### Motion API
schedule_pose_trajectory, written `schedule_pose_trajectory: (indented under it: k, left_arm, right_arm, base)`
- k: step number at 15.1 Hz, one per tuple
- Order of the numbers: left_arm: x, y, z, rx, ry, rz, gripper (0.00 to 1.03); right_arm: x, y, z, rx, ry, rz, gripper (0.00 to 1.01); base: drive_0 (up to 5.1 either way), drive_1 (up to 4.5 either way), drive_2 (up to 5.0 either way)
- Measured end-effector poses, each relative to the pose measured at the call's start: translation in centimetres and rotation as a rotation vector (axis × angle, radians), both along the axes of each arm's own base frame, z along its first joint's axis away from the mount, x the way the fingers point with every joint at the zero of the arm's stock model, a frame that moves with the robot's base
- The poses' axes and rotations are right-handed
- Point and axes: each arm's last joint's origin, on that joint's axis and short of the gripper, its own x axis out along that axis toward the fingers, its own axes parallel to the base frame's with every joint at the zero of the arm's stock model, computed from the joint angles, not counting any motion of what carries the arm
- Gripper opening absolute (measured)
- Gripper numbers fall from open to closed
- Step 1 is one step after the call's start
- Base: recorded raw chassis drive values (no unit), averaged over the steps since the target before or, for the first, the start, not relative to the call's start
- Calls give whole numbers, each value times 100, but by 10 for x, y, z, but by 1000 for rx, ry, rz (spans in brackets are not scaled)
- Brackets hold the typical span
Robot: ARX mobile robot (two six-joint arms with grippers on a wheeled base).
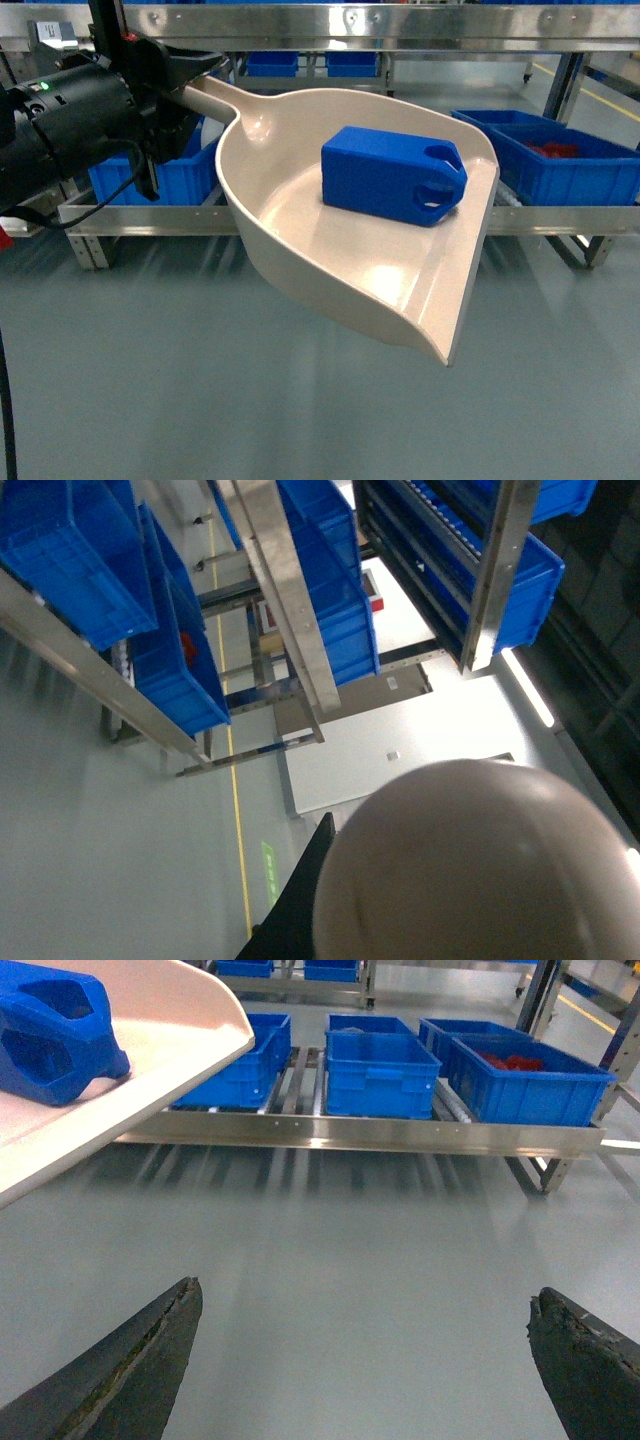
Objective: Place part in tray to right shelf
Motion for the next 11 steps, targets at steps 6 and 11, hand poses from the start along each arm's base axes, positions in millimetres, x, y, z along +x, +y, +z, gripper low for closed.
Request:
schedule_pose_trajectory:
  k: [6,11]
  left_arm:
    - [0,0,0,0,1,0,14]
    - [0,0,0,0,0,0,14]
  right_arm:
    - [0,0,0,-1,1,0,98]
    - [0,0,0,-1,1,0,98]
  base:
    - [0,0,0]
    - [0,0,0]
